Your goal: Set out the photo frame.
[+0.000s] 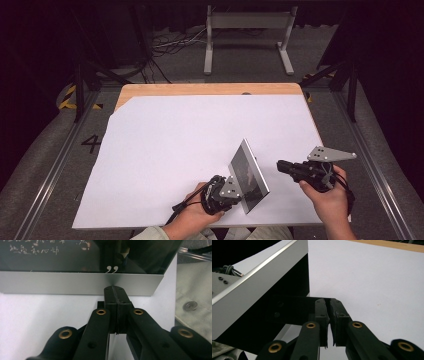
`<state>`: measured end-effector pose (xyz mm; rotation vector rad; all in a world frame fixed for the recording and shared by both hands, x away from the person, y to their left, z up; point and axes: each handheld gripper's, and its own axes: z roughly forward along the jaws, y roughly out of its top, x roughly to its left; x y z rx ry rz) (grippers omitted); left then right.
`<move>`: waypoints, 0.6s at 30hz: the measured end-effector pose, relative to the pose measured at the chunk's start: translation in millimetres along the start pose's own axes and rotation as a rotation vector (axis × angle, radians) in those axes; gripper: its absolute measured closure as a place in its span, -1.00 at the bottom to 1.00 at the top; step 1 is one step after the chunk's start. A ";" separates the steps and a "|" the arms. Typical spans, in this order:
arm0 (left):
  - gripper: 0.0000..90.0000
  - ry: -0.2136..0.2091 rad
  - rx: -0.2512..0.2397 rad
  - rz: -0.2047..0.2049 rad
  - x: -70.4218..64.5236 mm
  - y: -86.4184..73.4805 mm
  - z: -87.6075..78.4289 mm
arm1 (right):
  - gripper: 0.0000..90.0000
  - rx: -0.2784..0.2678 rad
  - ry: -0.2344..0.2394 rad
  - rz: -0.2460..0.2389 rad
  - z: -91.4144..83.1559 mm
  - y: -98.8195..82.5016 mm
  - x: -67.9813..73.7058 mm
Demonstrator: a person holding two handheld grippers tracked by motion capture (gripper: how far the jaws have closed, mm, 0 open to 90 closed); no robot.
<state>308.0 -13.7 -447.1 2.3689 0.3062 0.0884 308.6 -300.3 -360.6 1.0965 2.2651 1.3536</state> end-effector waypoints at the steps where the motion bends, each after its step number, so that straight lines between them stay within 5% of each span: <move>1: 1.00 -0.003 0.001 0.001 0.1 0.6 0.5 | 0.87 0.001 -0.001 0.003 -0.9 -0.2 0.0; 12: 0.99 -0.007 0.000 0.012 -1.5 8.1 6.8 | 0.77 -0.023 0.001 0.027 -8.9 2.4 -0.1; 18: 0.94 0.001 -0.009 0.002 1.3 6.3 -4.0 | 0.66 -0.030 0.015 0.044 -13.9 11.1 2.2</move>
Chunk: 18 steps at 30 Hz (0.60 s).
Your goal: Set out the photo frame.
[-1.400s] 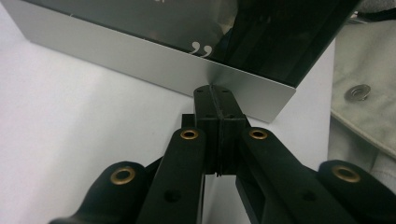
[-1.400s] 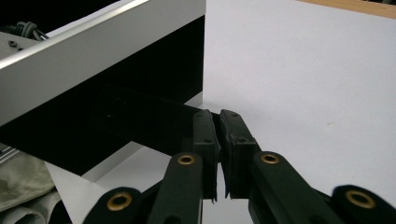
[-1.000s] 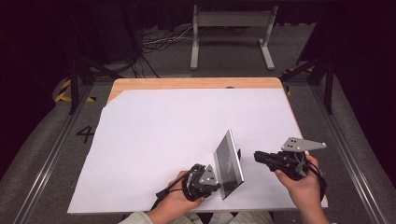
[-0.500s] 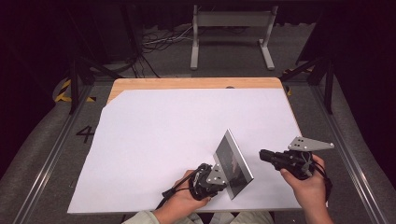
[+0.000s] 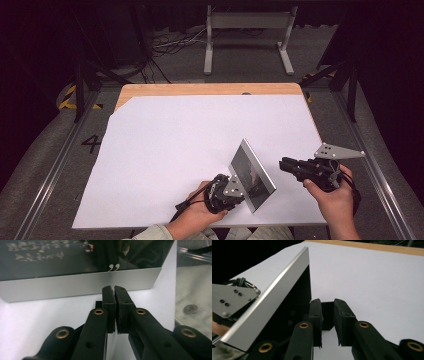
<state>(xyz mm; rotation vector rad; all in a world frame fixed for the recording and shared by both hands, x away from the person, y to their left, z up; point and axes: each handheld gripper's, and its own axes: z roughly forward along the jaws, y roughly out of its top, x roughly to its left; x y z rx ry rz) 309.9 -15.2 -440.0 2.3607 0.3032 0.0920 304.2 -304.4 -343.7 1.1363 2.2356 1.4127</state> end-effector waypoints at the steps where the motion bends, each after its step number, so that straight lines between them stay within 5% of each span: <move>1: 0.93 -0.002 -0.005 -0.001 0.8 -0.1 -2.5 | 0.64 0.001 0.004 0.004 -1.2 2.5 1.1; 10: 0.83 0.012 -0.062 -0.049 13.6 -5.7 -32.5 | 0.28 0.034 0.045 0.045 -3.9 29.6 19.3; 18: 0.80 0.075 -0.111 -0.097 28.3 -13.7 -60.4 | 0.21 0.153 0.084 0.078 19.0 51.0 36.9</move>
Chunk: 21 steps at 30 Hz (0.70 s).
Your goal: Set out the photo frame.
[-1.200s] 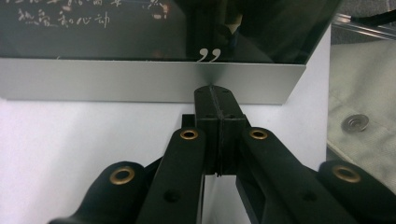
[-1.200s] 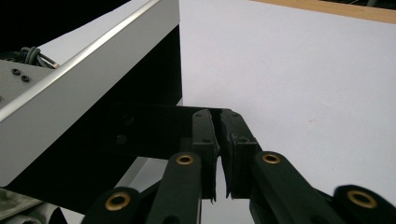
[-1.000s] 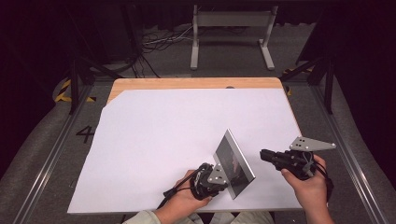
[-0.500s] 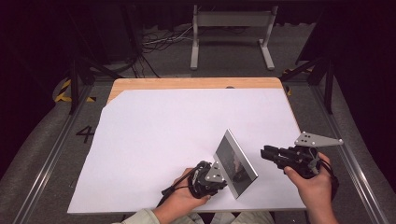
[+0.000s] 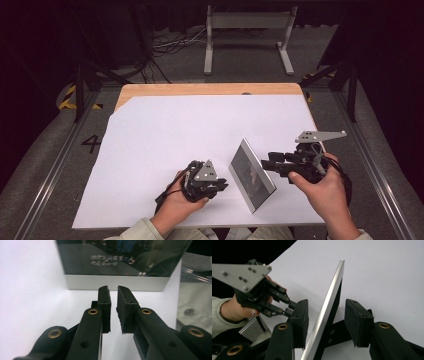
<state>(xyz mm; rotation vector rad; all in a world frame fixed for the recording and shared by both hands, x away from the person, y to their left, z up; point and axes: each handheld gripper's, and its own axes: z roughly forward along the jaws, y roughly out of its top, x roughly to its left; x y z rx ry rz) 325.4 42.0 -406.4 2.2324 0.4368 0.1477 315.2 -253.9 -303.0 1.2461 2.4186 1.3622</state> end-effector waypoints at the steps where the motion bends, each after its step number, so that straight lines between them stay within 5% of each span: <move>1: 0.80 0.005 -0.006 -0.010 2.5 -0.7 -3.3 | 0.21 0.007 0.000 0.004 1.7 1.0 1.3; 12: 0.78 0.048 -0.029 -0.060 19.7 -5.0 -20.7 | 0.21 0.119 -0.050 0.004 18.9 10.1 12.4; 21: 0.77 0.068 -0.036 -0.083 28.7 -8.1 -27.8 | 0.53 0.191 -0.087 -0.013 31.8 10.4 14.6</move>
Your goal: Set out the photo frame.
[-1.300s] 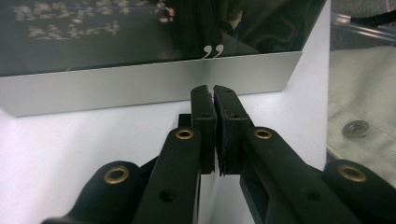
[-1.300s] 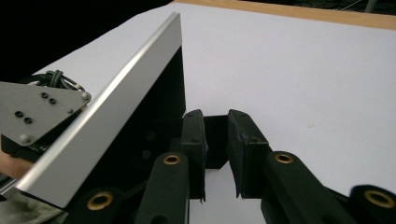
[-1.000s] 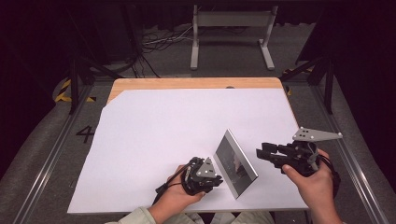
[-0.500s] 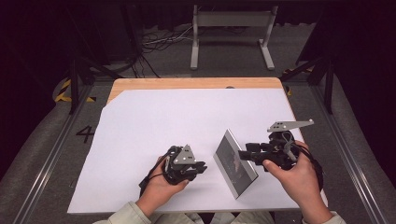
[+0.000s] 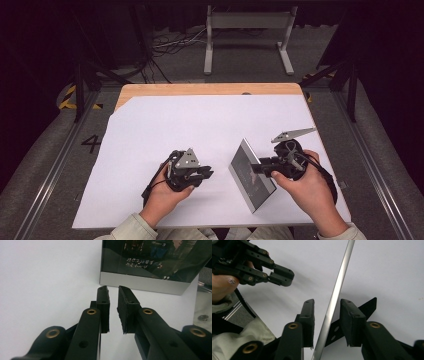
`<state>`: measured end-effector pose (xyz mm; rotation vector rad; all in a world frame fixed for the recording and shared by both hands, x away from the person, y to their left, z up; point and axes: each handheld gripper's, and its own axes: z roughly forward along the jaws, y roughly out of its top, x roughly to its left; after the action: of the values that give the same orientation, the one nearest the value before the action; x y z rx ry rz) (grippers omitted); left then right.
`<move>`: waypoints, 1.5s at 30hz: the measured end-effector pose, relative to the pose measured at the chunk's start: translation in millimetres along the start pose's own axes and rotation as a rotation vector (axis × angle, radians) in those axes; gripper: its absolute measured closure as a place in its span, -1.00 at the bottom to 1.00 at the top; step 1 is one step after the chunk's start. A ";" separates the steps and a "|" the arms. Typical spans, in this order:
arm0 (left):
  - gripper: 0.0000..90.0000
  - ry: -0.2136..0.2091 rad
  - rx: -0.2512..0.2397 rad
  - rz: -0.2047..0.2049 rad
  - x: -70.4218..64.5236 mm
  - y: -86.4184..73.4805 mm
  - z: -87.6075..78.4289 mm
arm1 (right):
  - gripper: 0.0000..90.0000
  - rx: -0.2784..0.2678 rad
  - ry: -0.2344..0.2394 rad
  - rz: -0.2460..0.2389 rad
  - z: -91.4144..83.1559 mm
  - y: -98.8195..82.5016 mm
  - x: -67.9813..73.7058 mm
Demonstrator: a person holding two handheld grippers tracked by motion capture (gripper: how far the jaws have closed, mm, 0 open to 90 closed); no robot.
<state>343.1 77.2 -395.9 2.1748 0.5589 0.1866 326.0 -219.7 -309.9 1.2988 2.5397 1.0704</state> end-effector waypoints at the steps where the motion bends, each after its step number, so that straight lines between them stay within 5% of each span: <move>1: 0.77 0.001 -0.002 -0.001 0.9 -0.3 -0.3 | 0.58 0.006 -0.006 -0.003 0.9 0.2 0.3; 9: 0.77 0.009 -0.009 -0.012 4.0 -1.3 -3.1 | 0.87 0.027 -0.088 -0.016 -1.8 3.4 5.3; 11: 0.77 0.012 -0.011 -0.015 4.9 -1.5 -4.2 | 0.88 0.026 -0.058 -0.010 -2.0 3.8 2.4; 27: 0.77 0.037 -0.026 -0.046 14.4 -6.0 -15.0 | 0.88 0.050 -0.039 -0.118 -2.5 17.1 4.0; 45: 0.76 0.115 -0.047 -0.108 24.5 -24.7 -41.9 | 0.88 0.083 0.079 -0.329 -2.1 57.8 8.0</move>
<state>343.2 131.4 -390.7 2.0914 0.7279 0.2655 359.2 -192.3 -270.4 0.8241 2.7530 0.9736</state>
